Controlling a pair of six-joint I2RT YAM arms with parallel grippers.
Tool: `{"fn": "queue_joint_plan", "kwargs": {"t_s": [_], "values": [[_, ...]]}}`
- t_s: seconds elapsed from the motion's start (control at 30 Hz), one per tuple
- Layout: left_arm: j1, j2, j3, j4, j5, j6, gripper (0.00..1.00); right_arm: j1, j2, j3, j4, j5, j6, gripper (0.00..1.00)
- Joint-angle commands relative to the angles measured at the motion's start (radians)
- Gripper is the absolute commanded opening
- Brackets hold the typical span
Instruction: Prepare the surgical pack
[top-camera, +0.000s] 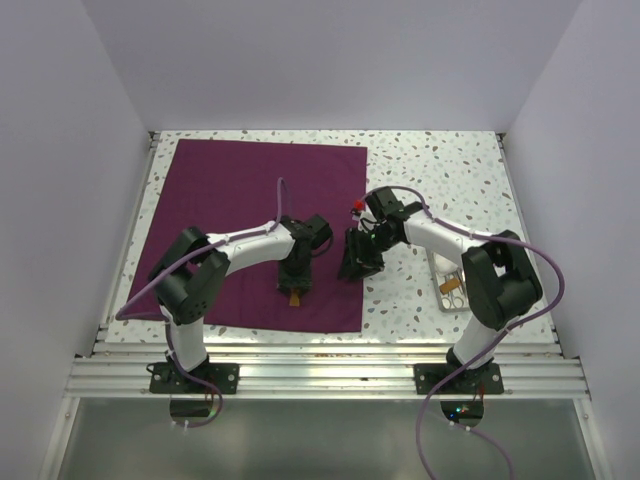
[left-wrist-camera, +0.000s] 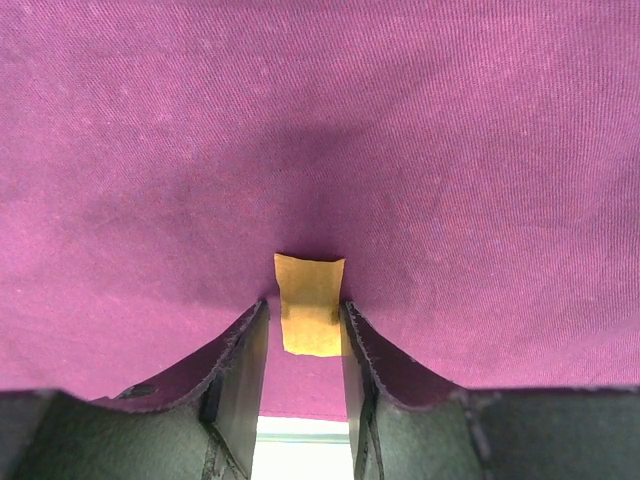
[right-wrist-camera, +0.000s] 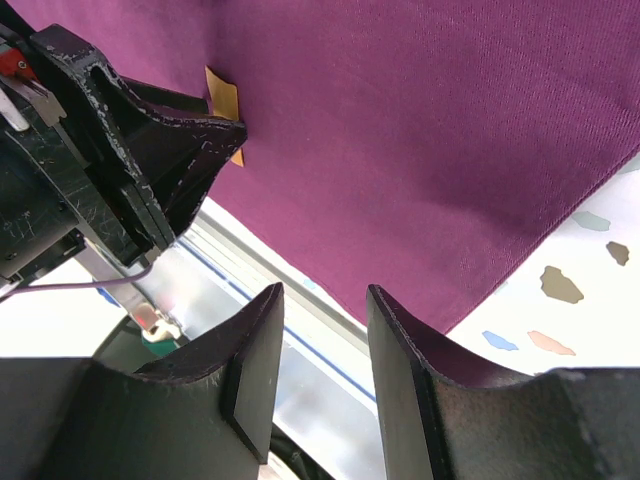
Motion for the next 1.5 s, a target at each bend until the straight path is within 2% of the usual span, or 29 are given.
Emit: {"fn": "queue_joint_plan", "kwargs": {"t_s": [0.0, 0.27, 0.5, 0.67, 1.03, 1.37, 1.47], "values": [[-0.007, 0.015, 0.011, 0.021, -0.003, 0.014, 0.40, -0.005, -0.042, -0.001, 0.013, -0.012, -0.011, 0.42], [-0.007, 0.040, 0.006, 0.041, 0.017, 0.027, 0.39, -0.003, -0.040, -0.002, 0.015, -0.014, -0.012, 0.42], [-0.006, 0.032, 0.006, 0.052, 0.020, 0.039, 0.29, -0.003, -0.039, 0.001, 0.008, -0.012, -0.015, 0.42], [-0.006, 0.024, 0.012, 0.044, 0.014, 0.040, 0.25, -0.005, -0.039, 0.002, 0.007, -0.012, -0.017, 0.42], [0.005, -0.036, 0.083, -0.032, -0.023, 0.053, 0.25, -0.005, -0.037, -0.001, 0.021, -0.040, -0.012, 0.42], [0.092, -0.088, 0.183, -0.057, 0.065, 0.025, 0.25, -0.003, -0.083, -0.064, 0.189, -0.097, 0.095, 0.43], [0.141, -0.094, 0.229, -0.049, 0.100, -0.006, 0.25, -0.003, -0.121, -0.096, 0.312, -0.075, 0.152, 0.44]]}}
